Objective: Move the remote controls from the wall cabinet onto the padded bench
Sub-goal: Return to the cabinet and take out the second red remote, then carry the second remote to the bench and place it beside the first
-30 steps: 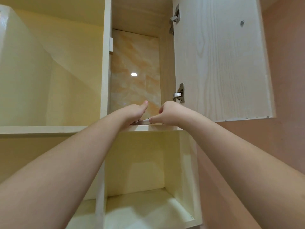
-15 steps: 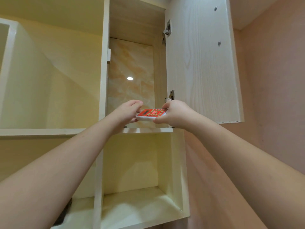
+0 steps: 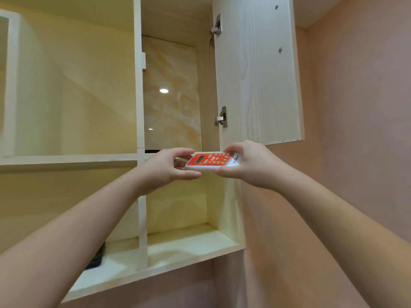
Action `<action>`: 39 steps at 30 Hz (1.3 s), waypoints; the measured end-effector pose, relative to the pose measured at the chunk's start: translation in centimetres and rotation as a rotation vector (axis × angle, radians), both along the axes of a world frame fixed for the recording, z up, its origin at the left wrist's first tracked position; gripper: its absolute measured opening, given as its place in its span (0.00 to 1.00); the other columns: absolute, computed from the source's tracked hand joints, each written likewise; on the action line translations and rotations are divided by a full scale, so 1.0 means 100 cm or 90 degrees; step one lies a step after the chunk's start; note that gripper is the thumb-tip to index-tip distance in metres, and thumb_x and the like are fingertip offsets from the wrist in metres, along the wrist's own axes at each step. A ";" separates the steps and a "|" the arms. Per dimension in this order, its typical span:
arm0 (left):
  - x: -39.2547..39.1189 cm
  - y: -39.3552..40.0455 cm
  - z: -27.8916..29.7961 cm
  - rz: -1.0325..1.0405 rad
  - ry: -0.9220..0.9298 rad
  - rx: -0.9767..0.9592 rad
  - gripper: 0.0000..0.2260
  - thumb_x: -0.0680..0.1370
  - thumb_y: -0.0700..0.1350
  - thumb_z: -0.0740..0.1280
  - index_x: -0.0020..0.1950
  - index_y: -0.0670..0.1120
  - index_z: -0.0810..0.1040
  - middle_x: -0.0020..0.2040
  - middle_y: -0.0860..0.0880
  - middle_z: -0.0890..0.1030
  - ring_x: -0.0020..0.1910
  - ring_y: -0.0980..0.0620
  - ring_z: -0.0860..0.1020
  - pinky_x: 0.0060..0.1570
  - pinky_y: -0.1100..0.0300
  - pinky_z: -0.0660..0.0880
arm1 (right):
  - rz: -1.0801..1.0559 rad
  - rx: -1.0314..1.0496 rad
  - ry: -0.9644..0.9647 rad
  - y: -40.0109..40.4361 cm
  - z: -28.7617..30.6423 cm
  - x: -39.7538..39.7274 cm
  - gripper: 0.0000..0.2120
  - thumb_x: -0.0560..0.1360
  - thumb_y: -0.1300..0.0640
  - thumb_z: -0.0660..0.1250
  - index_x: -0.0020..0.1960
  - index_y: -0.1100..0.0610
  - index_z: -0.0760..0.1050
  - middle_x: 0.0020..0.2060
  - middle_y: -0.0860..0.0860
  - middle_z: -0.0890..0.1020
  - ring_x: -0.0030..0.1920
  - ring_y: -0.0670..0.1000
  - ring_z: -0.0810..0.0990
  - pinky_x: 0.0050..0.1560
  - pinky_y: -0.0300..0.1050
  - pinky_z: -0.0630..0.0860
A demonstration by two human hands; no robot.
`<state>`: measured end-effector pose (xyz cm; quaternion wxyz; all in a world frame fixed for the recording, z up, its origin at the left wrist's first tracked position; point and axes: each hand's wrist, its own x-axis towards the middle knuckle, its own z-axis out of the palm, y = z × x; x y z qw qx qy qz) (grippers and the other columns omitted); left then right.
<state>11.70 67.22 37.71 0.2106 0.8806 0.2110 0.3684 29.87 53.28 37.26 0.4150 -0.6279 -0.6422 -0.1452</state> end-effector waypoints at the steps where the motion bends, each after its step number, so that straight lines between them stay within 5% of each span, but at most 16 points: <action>1: -0.003 -0.002 -0.005 -0.019 -0.013 -0.007 0.33 0.65 0.52 0.78 0.68 0.51 0.73 0.56 0.54 0.83 0.54 0.59 0.81 0.59 0.60 0.76 | 0.000 -0.005 0.002 -0.006 -0.005 -0.003 0.24 0.68 0.43 0.72 0.60 0.51 0.77 0.47 0.45 0.80 0.44 0.43 0.80 0.43 0.41 0.78; 6: -0.017 -0.010 -0.034 -0.090 -0.041 -0.084 0.25 0.63 0.50 0.77 0.59 0.51 0.79 0.51 0.51 0.85 0.53 0.54 0.82 0.57 0.57 0.77 | -0.033 -0.042 -0.020 -0.033 -0.030 -0.019 0.25 0.68 0.39 0.71 0.62 0.48 0.75 0.50 0.45 0.76 0.46 0.43 0.76 0.41 0.35 0.73; 12: -0.012 -0.029 -0.075 -0.186 -0.064 -0.195 0.25 0.63 0.50 0.81 0.58 0.52 0.78 0.51 0.48 0.84 0.51 0.49 0.83 0.51 0.60 0.77 | -0.125 -0.112 -0.021 -0.077 -0.062 -0.035 0.25 0.69 0.38 0.70 0.63 0.44 0.73 0.53 0.46 0.74 0.51 0.45 0.74 0.49 0.42 0.75; 16: 0.007 -0.054 -0.108 -0.247 -0.053 -0.270 0.22 0.69 0.42 0.77 0.61 0.49 0.76 0.46 0.48 0.85 0.43 0.54 0.82 0.42 0.66 0.76 | -0.199 -0.172 0.013 -0.109 -0.082 -0.034 0.28 0.67 0.37 0.71 0.64 0.44 0.72 0.54 0.45 0.74 0.49 0.44 0.75 0.40 0.37 0.74; 23: 0.048 -0.113 -0.147 -0.375 -0.067 -0.380 0.23 0.67 0.43 0.75 0.61 0.49 0.76 0.43 0.49 0.83 0.39 0.55 0.79 0.43 0.63 0.75 | -0.295 -0.180 0.109 -0.185 -0.112 -0.027 0.26 0.65 0.40 0.74 0.60 0.44 0.73 0.52 0.41 0.77 0.44 0.41 0.78 0.31 0.33 0.73; 39: 0.155 -0.298 -0.206 -0.538 0.024 -0.488 0.22 0.71 0.42 0.76 0.63 0.50 0.75 0.47 0.47 0.84 0.41 0.55 0.80 0.44 0.61 0.75 | -0.508 -0.137 0.271 -0.392 -0.180 0.017 0.26 0.62 0.40 0.77 0.56 0.45 0.77 0.48 0.42 0.81 0.47 0.42 0.81 0.47 0.44 0.80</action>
